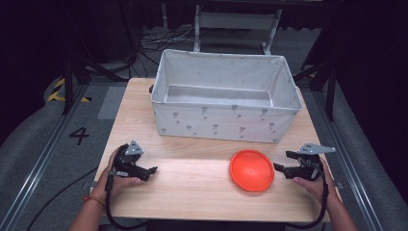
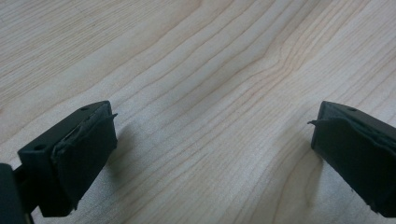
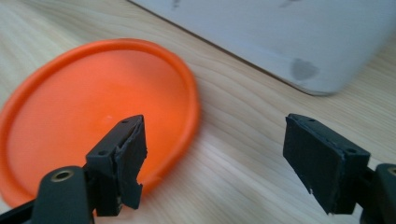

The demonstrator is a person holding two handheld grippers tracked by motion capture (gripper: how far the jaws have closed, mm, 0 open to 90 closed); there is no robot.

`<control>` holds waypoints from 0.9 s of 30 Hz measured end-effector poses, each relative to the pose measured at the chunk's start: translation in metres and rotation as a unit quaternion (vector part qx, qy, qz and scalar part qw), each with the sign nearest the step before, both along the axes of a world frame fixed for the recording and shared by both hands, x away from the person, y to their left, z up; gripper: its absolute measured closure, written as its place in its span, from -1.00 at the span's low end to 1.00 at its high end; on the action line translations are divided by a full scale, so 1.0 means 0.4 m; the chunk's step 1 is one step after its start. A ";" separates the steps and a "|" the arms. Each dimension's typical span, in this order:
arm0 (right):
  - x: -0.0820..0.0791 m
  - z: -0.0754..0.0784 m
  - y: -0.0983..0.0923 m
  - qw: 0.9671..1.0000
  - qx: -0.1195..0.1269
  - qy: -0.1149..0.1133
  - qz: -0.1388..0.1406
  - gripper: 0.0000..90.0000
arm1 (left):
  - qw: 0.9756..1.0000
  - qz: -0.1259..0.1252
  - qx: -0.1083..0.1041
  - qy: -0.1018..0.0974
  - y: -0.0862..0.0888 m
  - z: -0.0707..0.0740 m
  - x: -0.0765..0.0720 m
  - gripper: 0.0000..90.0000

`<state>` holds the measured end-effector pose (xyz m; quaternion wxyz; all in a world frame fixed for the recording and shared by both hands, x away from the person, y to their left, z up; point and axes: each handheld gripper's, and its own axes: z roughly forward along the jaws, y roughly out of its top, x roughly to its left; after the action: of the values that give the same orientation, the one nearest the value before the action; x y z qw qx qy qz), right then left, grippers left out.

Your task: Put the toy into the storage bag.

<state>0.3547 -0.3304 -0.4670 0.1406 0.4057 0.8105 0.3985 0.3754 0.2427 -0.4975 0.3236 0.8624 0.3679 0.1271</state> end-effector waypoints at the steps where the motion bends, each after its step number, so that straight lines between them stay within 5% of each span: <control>1: 0.000 -0.001 0.013 1.000 -0.002 0.001 0.008 -0.51 | 1.000 -0.001 0.001 0.000 0.000 0.000 0.000 -0.99; 18: 0.040 -0.060 0.115 0.997 -0.038 0.045 0.046 -0.54 | 1.000 0.000 0.000 0.000 0.000 0.000 0.000 -0.99; 27: 0.036 -0.065 0.137 0.996 -0.047 0.036 0.061 -0.50 | 1.000 0.000 0.000 0.000 0.000 0.000 0.000 -0.99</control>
<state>0.3691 -0.2756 -0.4931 0.1059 0.3621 0.8561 0.3531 0.3754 0.2427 -0.4976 0.3237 0.8624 0.3678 0.1270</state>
